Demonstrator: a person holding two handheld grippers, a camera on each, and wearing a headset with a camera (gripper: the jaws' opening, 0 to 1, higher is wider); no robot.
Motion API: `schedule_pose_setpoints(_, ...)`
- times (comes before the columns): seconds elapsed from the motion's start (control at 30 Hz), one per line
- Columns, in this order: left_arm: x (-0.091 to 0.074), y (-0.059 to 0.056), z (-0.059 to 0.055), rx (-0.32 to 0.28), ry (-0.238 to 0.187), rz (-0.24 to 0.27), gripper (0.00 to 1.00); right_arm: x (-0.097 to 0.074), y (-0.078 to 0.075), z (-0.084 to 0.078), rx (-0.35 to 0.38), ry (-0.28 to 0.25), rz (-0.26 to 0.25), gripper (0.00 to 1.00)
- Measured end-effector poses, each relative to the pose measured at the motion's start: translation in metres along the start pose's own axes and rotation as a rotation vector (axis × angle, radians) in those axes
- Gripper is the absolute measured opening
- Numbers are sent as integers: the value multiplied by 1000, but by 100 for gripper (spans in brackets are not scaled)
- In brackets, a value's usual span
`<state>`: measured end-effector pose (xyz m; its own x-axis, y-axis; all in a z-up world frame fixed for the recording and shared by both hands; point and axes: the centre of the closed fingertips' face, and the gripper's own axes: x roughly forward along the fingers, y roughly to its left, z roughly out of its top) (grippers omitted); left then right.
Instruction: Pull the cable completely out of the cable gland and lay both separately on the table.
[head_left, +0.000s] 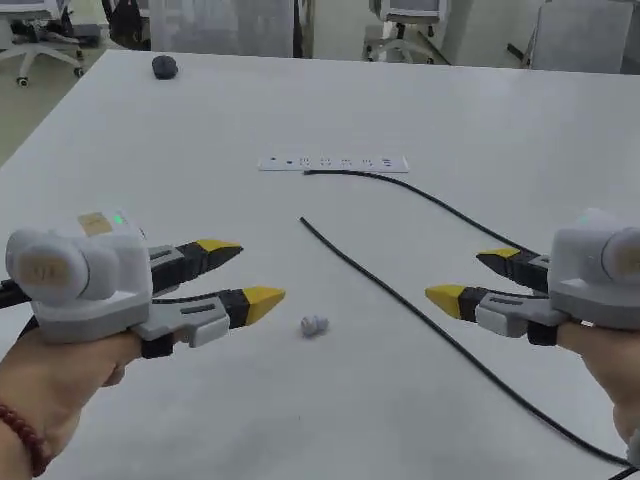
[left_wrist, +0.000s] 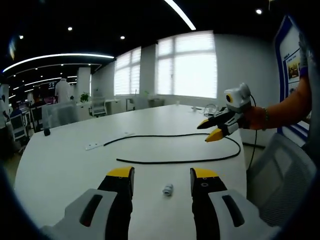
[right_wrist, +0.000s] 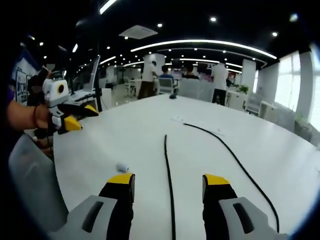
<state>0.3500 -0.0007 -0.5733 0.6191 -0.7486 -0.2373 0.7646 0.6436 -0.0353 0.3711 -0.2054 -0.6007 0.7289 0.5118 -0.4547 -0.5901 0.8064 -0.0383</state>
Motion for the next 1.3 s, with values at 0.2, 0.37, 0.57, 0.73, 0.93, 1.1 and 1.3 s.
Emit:
schedule_pose_setpoints(0.2, -12, -4, 9, -1, -13, 28, 47, -23, 3, -4, 24, -11, -24, 55)
schedule_pose_setpoints(0.37, -20, -10, 14, -13, -31, 51, 49, -38, 8, -6, 32, -15, -39, 56)
schedule_pose_setpoints(0.57, -27, -19, 18, -23, -34, 88, 50, -57, 9, 4, 99, -70, -46, 56)
schedule_pose_setpoints(0.73, -32, -27, 21, -31, -48, 138, 50, -65, 8, 14, 133, -116, -59, 57)
schedule_pose_setpoints(0.93, -38, -28, 23, -52, -55, 192, 49, -61, 20, 18, 125, -143, -67, 56)
schedule_pose_setpoints(1.1, -45, -30, 26, -48, -53, 207, 48, -58, 22, 26, 104, -149, -57, 56)
schedule_pose_setpoints(1.3, -51, -32, 25, -49, -42, 223, 49, -63, 24, 24, 99, -153, -54, 56)
